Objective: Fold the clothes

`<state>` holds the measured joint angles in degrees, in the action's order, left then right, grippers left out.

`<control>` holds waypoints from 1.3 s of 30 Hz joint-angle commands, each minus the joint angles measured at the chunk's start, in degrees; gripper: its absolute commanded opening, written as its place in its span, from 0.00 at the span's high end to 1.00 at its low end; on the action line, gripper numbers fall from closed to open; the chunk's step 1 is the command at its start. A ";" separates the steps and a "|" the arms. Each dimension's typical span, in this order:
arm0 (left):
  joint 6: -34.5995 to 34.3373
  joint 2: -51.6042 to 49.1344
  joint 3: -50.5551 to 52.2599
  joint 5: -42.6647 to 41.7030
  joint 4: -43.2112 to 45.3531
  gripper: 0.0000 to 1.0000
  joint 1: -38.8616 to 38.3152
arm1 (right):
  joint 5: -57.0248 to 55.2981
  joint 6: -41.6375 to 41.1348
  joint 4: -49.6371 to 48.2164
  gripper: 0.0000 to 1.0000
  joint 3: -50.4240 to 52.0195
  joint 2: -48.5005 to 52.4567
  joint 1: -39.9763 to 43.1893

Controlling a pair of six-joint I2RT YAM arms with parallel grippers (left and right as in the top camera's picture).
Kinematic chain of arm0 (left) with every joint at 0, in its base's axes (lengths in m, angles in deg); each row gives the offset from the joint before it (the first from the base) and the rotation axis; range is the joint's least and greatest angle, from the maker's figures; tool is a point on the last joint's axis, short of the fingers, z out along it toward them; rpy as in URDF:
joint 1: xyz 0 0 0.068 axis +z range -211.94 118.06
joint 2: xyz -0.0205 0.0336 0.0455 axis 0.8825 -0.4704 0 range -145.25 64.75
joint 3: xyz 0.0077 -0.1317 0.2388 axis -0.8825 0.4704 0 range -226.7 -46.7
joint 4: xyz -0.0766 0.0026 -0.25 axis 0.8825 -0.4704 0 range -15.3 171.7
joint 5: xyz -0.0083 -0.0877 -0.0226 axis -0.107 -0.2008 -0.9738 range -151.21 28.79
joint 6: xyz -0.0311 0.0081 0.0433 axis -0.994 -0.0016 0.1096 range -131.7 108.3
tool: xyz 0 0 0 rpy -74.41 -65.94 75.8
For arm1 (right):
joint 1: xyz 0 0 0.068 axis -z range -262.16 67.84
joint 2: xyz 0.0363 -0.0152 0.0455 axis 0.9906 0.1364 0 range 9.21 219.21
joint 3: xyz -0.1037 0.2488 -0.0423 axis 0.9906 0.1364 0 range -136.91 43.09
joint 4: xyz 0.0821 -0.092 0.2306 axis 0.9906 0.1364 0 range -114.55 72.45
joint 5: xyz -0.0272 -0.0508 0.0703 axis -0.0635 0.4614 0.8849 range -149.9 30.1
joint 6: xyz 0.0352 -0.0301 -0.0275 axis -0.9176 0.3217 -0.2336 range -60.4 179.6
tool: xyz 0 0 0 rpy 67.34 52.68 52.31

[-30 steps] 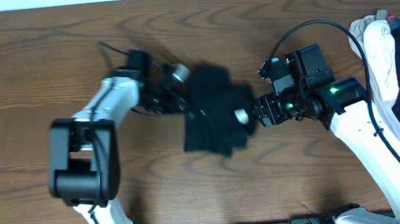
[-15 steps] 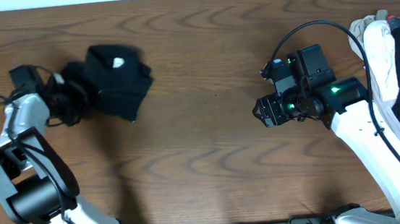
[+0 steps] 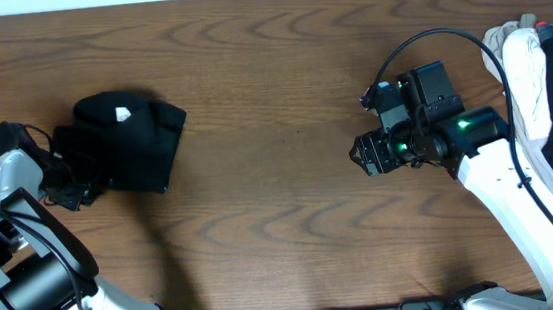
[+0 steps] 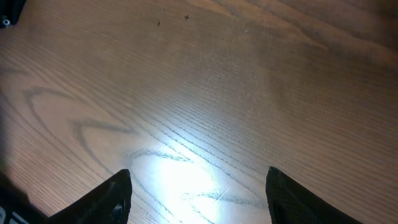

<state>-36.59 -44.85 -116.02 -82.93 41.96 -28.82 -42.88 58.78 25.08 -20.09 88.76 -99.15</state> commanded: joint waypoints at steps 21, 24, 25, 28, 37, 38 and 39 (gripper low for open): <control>25.70 37.18 -0.98 -12.07 -8.37 0.80 -17.51 | -0.07 -7.52 -3.65 0.39 -1.44 -1.40 2.01; 32.46 40.09 -4.87 -7.30 -13.07 0.73 -27.19 | -0.11 -6.45 -4.55 0.40 -4.26 -3.87 3.45; 34.42 41.18 -6.36 -4.59 -14.32 0.71 -30.95 | -0.13 -5.22 -4.68 0.39 -5.49 -5.16 3.89; 35.60 45.13 -9.27 6.34 -15.72 0.64 -40.87 | -0.50 -2.64 -4.44 0.38 -9.03 -9.79 4.74; 35.32 56.39 -9.68 17.94 -22.25 0.08 -50.56 | -4.68 -2.51 1.75 0.01 -10.32 -27.28 4.76; 35.34 56.87 -9.68 17.94 -23.50 0.02 -50.56 | -5.46 -2.51 2.75 0.01 -10.32 -28.63 4.76; 35.34 57.11 -9.68 17.92 -24.35 0.02 -50.56 | -6.38 -2.54 3.45 0.01 -10.32 -29.68 4.76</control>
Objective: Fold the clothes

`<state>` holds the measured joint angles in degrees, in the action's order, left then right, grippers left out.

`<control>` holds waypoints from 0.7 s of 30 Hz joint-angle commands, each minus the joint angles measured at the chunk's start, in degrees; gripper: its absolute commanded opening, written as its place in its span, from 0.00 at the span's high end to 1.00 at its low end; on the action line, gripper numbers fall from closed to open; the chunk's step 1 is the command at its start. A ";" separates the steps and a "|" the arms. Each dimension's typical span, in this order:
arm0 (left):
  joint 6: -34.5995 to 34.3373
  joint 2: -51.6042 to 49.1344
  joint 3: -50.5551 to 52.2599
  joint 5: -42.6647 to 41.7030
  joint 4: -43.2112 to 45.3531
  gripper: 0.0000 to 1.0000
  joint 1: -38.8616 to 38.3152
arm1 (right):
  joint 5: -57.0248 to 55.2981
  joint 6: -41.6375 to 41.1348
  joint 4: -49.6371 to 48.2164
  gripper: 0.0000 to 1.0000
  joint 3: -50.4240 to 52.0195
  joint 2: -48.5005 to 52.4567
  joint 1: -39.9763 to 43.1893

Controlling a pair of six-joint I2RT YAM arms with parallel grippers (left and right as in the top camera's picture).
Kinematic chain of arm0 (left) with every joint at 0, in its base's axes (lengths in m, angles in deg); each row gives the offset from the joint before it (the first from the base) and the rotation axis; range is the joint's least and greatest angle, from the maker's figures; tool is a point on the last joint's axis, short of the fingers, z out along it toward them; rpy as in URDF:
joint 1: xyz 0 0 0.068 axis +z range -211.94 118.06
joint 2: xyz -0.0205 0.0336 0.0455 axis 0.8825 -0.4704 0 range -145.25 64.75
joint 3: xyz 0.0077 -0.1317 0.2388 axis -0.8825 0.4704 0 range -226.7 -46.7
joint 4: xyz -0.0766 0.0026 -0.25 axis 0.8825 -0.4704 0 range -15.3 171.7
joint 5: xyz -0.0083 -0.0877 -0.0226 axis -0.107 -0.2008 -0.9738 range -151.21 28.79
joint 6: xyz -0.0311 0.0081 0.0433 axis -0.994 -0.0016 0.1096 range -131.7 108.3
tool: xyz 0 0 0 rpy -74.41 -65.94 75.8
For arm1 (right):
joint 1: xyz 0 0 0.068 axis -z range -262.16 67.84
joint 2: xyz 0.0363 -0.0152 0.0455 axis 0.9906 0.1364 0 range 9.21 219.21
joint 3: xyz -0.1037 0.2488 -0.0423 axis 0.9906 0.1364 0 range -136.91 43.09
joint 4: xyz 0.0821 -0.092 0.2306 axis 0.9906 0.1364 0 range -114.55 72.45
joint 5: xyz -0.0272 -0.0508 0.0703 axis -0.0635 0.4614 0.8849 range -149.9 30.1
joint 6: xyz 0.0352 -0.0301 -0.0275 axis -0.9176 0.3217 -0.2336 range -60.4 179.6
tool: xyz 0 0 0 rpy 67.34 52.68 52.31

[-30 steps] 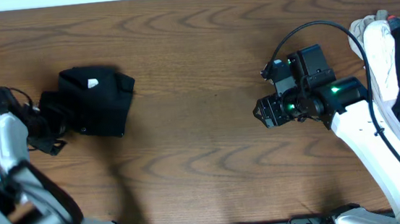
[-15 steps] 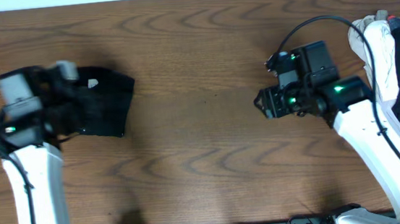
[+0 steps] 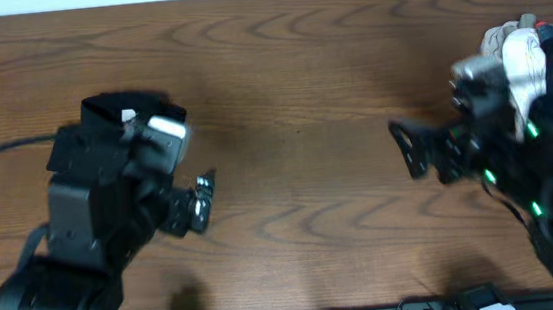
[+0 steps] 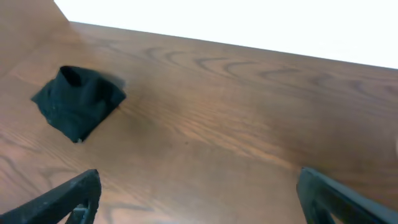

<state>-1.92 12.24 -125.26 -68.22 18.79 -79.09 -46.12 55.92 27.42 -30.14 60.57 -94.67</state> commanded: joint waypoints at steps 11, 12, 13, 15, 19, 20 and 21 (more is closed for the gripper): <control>0.68 -0.68 -0.42 3.21 -6.08 0.02 -0.31 | -4.55 0.35 5.46 0.01 -0.26 -5.27 0.28; 0.68 -0.68 -0.42 3.21 -6.08 0.02 -0.31 | -4.55 0.35 5.79 0.01 -0.26 -5.27 0.28; 0.68 -0.68 -0.42 3.21 -6.08 0.02 -0.31 | -4.55 0.35 6.23 0.01 -0.24 -5.27 0.26; 0.68 -0.66 -0.42 3.21 -6.08 0.02 -0.31 | -4.22 0.33 6.49 0.01 -0.24 -5.27 0.22; 0.68 -0.66 -0.42 3.21 -6.08 0.02 -0.31 | -3.04 0.33 6.75 0.01 -0.24 -5.27 0.17; 0.68 -0.68 -0.42 3.21 -6.08 0.02 -0.31 | -3.04 0.33 7.10 0.01 -0.24 -5.27 0.17; 0.68 -0.66 -0.42 3.21 -6.08 0.02 -0.31 | -3.04 0.33 7.63 0.01 -0.24 -5.27 0.17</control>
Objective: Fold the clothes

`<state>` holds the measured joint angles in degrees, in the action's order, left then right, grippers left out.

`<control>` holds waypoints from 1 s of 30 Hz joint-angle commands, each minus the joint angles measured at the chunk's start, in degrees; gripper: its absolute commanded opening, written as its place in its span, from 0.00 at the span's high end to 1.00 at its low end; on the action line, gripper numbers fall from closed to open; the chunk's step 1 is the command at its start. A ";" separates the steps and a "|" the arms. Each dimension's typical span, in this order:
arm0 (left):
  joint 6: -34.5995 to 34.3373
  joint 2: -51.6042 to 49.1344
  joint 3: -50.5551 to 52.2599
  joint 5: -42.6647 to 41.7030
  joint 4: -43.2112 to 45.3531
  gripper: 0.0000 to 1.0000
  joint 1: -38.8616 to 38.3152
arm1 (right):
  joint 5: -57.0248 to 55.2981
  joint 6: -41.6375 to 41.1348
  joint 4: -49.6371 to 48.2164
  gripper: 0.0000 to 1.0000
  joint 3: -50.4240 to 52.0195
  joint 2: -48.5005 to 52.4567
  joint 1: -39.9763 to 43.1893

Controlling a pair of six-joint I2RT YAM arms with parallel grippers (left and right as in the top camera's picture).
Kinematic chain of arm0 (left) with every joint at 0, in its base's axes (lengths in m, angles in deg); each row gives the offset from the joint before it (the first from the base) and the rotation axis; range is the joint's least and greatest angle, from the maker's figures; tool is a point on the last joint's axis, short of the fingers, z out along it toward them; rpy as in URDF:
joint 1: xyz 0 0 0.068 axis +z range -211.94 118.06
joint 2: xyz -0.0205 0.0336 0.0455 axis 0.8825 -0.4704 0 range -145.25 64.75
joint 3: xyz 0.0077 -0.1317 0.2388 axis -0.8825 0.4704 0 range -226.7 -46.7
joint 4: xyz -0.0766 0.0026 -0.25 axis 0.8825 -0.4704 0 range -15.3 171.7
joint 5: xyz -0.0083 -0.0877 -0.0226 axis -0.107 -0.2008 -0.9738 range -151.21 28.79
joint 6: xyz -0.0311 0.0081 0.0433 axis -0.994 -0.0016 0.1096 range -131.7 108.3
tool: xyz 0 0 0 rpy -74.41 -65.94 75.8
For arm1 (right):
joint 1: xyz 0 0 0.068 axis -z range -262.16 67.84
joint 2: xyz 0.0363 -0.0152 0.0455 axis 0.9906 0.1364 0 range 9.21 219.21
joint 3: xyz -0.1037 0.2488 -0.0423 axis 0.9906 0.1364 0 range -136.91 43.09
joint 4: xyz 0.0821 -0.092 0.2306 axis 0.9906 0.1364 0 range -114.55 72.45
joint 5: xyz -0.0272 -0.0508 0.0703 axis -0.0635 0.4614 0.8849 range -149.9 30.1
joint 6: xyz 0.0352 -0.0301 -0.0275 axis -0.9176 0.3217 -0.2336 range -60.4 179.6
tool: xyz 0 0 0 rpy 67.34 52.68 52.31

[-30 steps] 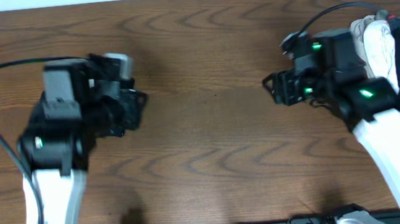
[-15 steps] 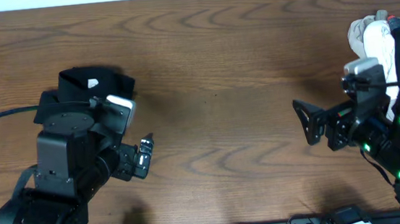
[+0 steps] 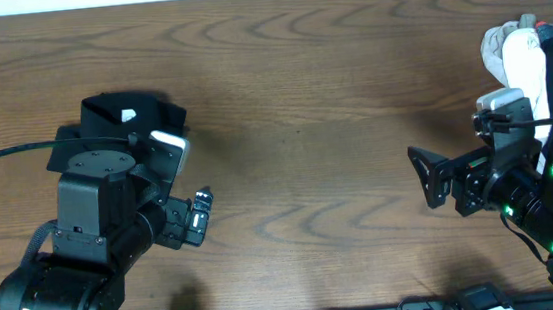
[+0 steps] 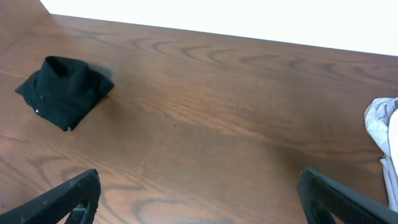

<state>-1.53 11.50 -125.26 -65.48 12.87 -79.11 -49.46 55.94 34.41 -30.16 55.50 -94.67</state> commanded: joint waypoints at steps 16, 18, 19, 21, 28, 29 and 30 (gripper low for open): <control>0.28 0.09 -0.42 0.48 -0.15 0.02 -0.28 | -17.55 2.71 2.36 0.01 2.14 -1.64 1.33; 0.28 0.07 -0.42 0.48 -0.15 0.02 -0.28 | -17.40 2.67 -0.48 0.01 5.55 -4.66 2.58; 0.28 0.09 -0.42 0.48 -0.15 0.02 -0.28 | -16.90 2.67 -1.84 0.01 7.56 -6.29 2.91; 0.28 0.09 -0.42 0.48 -0.15 0.02 -0.28 | -15.41 2.67 -5.07 0.01 12.72 -10.19 3.41; 0.28 0.09 -0.42 0.48 -0.15 0.02 -0.28 | -13.38 2.62 -12.68 0.01 32.11 -23.76 3.63; 0.28 0.09 -0.42 0.48 -0.15 0.02 -0.28 | -13.38 2.62 -13.53 0.01 34.25 -25.31 3.63; 0.28 0.07 -0.42 0.48 -0.15 0.02 -0.28 | -13.33 2.36 -14.29 0.01 36.41 -27.04 3.63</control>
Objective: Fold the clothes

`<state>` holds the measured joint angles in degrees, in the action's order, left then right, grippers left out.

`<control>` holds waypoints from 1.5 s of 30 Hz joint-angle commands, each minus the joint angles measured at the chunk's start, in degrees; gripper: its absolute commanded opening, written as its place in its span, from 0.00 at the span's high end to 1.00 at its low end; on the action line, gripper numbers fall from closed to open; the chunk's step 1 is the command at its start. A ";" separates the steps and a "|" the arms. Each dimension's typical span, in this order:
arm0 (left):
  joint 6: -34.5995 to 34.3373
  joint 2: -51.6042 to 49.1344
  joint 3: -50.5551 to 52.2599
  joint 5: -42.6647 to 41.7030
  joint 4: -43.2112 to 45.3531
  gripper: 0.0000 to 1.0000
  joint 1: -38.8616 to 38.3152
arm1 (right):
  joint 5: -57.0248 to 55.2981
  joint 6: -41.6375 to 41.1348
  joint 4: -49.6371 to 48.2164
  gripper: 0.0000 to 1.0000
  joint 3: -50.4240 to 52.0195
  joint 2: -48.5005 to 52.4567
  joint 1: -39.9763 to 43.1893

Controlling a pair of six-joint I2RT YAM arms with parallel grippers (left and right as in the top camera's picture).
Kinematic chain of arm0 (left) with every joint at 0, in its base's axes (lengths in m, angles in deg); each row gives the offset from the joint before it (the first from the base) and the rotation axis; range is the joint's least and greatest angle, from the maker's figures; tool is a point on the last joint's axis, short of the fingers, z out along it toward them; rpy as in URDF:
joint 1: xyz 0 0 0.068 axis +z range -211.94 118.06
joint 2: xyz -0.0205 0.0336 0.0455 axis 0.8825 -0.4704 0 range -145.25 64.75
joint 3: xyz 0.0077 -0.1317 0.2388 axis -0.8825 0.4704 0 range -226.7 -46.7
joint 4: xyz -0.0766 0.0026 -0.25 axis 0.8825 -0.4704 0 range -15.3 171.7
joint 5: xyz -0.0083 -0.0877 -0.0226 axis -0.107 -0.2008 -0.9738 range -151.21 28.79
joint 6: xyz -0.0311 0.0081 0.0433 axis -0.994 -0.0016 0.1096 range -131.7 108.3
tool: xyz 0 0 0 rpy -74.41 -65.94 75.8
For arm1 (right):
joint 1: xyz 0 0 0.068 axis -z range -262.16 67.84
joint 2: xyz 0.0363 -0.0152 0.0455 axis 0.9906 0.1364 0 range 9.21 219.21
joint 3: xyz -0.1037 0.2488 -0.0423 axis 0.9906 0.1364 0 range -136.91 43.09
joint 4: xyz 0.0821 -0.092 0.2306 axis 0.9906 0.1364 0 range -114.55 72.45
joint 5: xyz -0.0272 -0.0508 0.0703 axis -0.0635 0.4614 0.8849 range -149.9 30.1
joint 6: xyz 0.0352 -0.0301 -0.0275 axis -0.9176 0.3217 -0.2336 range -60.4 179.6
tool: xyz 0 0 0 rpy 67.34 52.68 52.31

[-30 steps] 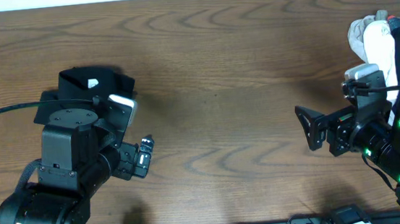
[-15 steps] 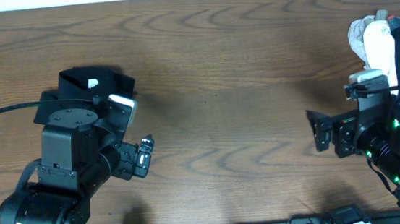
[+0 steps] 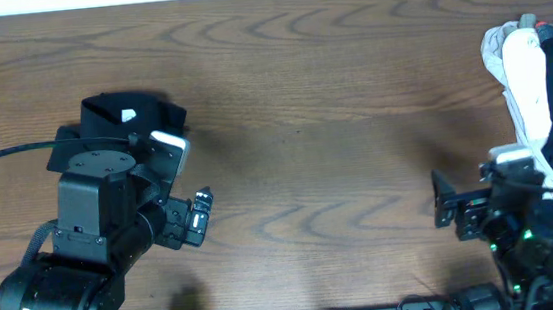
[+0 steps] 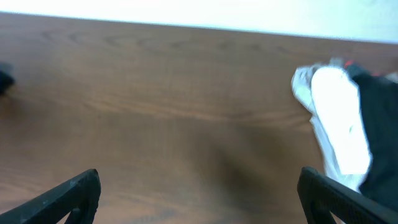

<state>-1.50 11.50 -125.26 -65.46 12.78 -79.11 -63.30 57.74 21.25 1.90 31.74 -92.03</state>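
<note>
A folded black garment [image 3: 124,112] lies at the back left of the table, its near edge hidden behind my left arm. My left gripper [image 3: 199,214] hovers in front of it, to its right and apart from it; its jaws are too small to read. A pile of unfolded clothes sits at the right edge: a white garment [image 3: 522,73] [image 4: 336,118] and a black one [image 4: 379,118]. My right gripper [image 3: 445,209] [image 4: 202,208] is near the front right, open, its fingers [image 4: 68,199] wide apart over bare wood, left of the pile.
The wooden table [image 3: 314,122] stretches between the folded garment and the pile. A red piece of cloth shows at the top of the pile. A black cable runs to my left arm. The right wrist view is blurred.
My right arm has drawn back toward the front right corner, and its camera now faces the pile, with the folded garment nearly off its left edge. The left arm has not moved.
My left gripper was at the folded black garment at the far left, and my right gripper hung low over the table's right half. Then both arms were back near the front edge, the garment lying folded alone. The right arm has kept retreating since.
</note>
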 commanded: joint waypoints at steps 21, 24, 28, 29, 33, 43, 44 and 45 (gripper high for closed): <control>0.26 0.09 -0.42 0.46 -0.07 0.02 -0.28 | 4.22 -3.72 -3.08 0.00 26.56 -22.18 2.91; 0.26 0.07 -0.42 0.46 -0.07 0.02 -0.28 | 4.33 -5.46 -3.72 0.01 28.48 -22.18 2.91; 0.26 0.09 -0.42 0.46 -0.07 0.02 -0.28 | 4.31 -5.40 -3.65 0.01 31.56 -22.18 2.89; 0.26 0.07 -0.42 0.46 -0.07 0.02 -0.28 | 4.26 -5.35 -3.72 0.01 32.20 -22.18 2.89; 0.26 0.09 -0.42 0.46 -0.07 0.02 -0.28 | 4.26 -5.35 -4.35 0.01 32.09 -22.16 2.89; 0.26 0.09 -0.42 0.46 -0.07 0.02 -0.28 | 4.28 -5.35 -4.35 0.01 32.09 -22.14 2.89; 0.26 0.09 -0.42 0.46 -0.07 0.02 -0.26 | 4.28 -5.38 -4.35 0.01 32.09 -22.14 2.89; 0.26 0.09 -0.42 0.46 -0.07 0.02 -0.28 | 4.28 -5.38 -4.35 0.01 32.09 -22.14 2.89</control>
<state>-1.37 11.50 -125.26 -65.46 12.74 -79.11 -59.43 53.19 17.04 33.60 10.16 -89.73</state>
